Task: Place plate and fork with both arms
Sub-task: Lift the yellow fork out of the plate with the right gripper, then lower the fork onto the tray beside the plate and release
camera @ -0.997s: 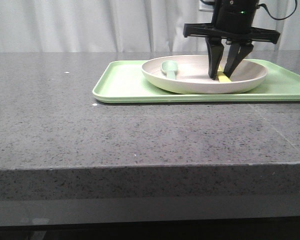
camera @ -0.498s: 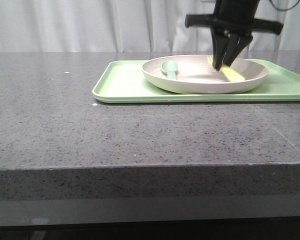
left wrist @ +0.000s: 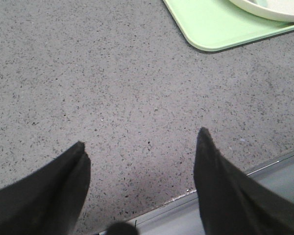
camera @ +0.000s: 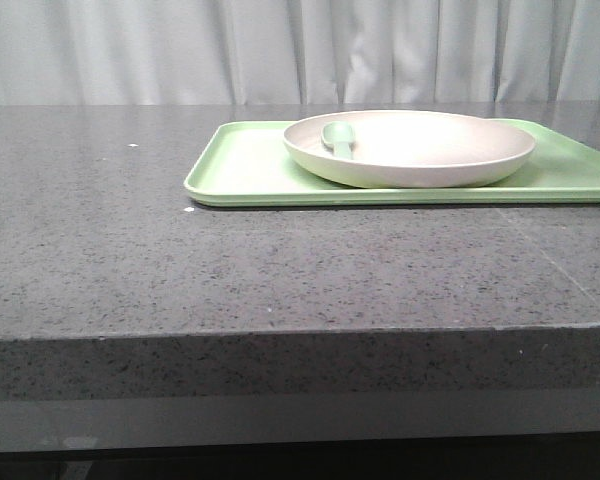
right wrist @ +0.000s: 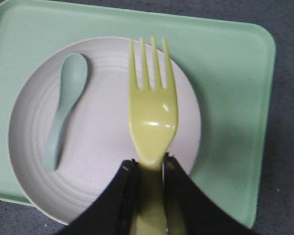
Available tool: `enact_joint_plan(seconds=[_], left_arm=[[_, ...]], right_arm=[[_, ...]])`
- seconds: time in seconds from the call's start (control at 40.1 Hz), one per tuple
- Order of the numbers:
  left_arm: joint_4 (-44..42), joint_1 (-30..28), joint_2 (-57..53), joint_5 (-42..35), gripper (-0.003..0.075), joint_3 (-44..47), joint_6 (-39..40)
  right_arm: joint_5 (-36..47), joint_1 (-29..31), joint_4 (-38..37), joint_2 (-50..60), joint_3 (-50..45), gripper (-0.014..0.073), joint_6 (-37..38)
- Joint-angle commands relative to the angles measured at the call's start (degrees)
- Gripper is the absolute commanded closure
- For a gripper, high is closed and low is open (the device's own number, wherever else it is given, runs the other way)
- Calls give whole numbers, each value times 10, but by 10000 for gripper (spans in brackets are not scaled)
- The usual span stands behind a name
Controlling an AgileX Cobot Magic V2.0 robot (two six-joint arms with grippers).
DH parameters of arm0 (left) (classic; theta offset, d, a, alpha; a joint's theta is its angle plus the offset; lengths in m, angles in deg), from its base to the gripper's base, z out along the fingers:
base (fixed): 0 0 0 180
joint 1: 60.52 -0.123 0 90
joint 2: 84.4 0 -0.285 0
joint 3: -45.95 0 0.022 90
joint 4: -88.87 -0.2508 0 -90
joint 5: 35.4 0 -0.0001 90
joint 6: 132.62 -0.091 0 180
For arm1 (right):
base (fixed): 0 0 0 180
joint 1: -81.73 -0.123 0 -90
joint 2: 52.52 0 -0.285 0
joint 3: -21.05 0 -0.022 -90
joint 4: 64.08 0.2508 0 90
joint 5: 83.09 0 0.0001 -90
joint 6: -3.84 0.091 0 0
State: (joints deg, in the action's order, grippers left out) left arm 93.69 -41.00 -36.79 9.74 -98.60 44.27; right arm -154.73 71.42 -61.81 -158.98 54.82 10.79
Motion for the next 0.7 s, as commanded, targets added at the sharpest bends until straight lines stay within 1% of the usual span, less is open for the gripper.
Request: enact_joint_plan(seconds=[0.0, 0.1, 0.174, 0.324, 0.548, 0.673], left_arm=[[3, -2, 0, -43, 269, -16, 0], [3, -2, 0, -43, 269, -16, 0], [3, -2, 0, -43, 269, -16, 0], [3, -2, 0, -43, 269, -16, 0], [3, -2, 0, -43, 269, -16, 0], [3, -2, 0, -43, 269, -16, 0]], right_arm=[[-49, 40, -17, 46, -30, 496, -9], [-38, 81, -16, 45, -77, 496, -9], [4, 104, -12, 40, -125, 496, -9], [77, 120, 15, 27, -187, 496, -9], [135, 118, 46, -19, -194, 496, -9], [169, 118, 47, -41, -194, 496, -9]])
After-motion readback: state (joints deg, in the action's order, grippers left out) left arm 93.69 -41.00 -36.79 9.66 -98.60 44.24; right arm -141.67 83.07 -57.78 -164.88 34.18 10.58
